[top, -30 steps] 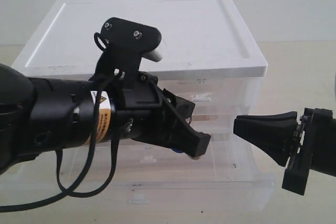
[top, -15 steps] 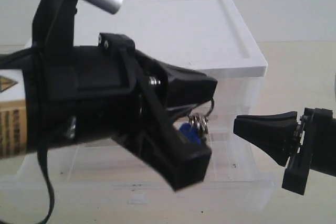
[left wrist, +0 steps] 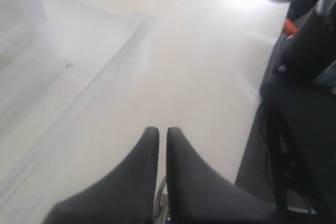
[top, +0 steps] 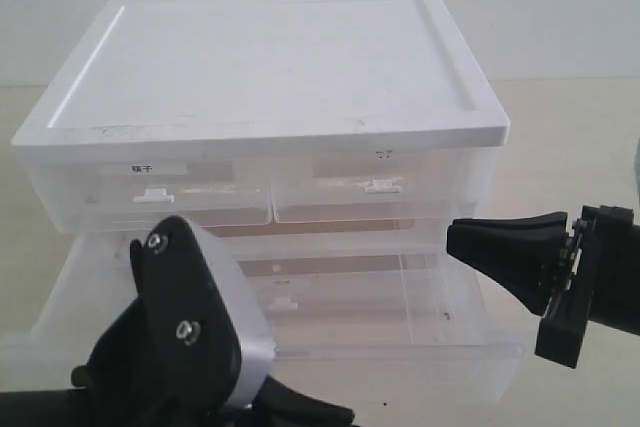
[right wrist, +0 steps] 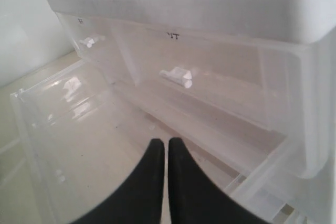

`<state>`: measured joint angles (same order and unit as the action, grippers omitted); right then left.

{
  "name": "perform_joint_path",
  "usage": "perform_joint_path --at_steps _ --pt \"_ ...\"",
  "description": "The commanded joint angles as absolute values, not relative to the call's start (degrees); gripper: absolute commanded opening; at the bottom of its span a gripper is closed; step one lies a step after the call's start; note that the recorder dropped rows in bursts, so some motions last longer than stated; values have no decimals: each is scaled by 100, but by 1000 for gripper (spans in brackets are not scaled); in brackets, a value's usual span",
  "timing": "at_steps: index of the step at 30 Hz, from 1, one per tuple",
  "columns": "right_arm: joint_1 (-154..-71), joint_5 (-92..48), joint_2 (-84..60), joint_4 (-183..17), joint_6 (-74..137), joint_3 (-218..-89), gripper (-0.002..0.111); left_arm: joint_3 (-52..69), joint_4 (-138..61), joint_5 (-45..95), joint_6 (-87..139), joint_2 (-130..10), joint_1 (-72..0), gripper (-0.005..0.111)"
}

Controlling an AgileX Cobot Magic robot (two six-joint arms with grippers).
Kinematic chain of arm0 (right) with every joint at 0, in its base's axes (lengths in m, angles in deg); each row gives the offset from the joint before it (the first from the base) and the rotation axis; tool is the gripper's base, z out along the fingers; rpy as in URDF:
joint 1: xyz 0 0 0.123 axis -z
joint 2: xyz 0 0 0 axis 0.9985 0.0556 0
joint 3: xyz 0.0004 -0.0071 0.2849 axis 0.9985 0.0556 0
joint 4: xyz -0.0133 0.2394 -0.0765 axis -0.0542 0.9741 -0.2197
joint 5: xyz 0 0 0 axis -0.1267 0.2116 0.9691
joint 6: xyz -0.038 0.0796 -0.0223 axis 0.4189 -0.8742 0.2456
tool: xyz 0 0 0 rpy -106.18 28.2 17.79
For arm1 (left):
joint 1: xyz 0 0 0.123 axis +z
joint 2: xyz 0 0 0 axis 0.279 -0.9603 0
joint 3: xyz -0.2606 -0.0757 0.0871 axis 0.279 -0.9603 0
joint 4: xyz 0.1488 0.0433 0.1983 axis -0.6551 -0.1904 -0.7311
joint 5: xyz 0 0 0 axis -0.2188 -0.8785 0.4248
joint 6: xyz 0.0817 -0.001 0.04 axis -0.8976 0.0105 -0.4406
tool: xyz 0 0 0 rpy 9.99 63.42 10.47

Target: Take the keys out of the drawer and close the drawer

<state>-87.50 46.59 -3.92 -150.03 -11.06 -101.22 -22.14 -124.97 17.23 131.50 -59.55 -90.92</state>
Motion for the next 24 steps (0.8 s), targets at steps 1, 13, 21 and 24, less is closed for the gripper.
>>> perform_joint_path --at_steps 1,13,21,24 --pt "-8734 4614 -382 -14955 -1102 -10126 0 -2528 -12426 1343 13185 -6234 -9136 4" --pt "-8734 4602 -382 -14955 -1102 -10126 0 -2603 -12792 1295 13425 -6813 -9136 4" --pt "-8734 4602 -382 -14955 -1102 -10126 0 -2613 -12782 537 13528 -7141 -9136 4" --pt "-8734 4602 -382 -14955 -1102 -10126 0 -2613 -12782 -229 13778 -7359 -9136 4"
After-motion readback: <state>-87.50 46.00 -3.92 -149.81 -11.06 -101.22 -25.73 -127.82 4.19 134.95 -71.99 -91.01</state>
